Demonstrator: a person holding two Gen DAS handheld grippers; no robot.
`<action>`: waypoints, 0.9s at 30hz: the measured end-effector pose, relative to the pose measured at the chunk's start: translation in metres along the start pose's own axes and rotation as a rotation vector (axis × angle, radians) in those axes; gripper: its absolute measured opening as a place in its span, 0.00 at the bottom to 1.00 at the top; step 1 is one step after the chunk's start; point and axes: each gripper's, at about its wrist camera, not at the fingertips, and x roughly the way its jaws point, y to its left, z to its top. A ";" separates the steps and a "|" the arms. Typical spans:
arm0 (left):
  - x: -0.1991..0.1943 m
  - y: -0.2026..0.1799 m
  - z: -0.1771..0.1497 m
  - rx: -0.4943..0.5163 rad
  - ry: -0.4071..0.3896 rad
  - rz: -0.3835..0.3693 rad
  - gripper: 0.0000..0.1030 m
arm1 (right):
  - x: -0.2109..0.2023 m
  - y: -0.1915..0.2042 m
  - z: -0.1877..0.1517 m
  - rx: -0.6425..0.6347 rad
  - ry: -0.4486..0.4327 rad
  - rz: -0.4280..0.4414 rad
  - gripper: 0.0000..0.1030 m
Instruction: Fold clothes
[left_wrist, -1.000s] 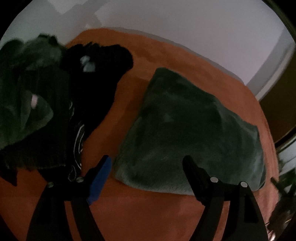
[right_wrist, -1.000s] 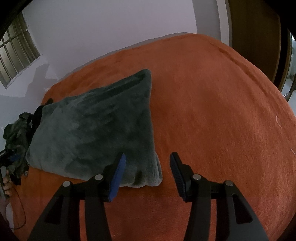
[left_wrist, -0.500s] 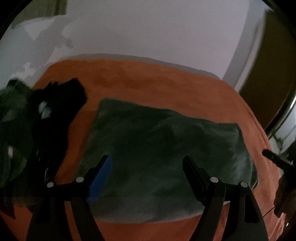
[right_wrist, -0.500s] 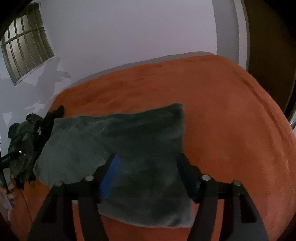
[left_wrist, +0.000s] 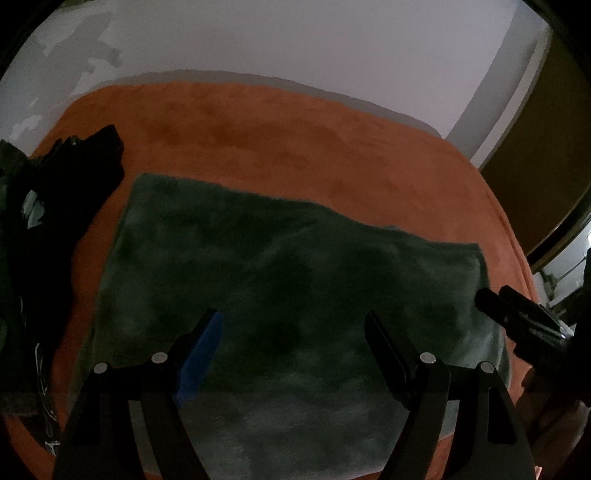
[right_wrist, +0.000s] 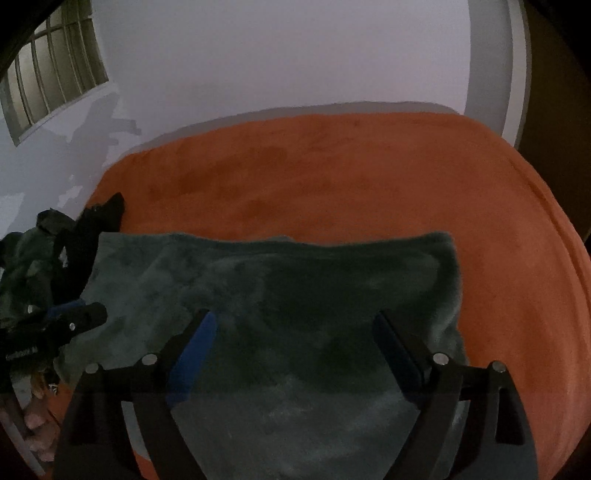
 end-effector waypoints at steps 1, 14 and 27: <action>0.001 0.002 -0.001 -0.002 0.004 -0.005 0.78 | 0.001 -0.001 0.000 0.008 -0.001 0.003 0.85; 0.031 -0.017 0.000 0.071 0.027 0.040 0.78 | 0.028 0.010 0.005 0.042 -0.030 -0.034 0.86; 0.072 -0.020 0.004 0.096 0.054 0.104 0.79 | 0.087 -0.007 0.003 0.067 0.062 -0.095 0.89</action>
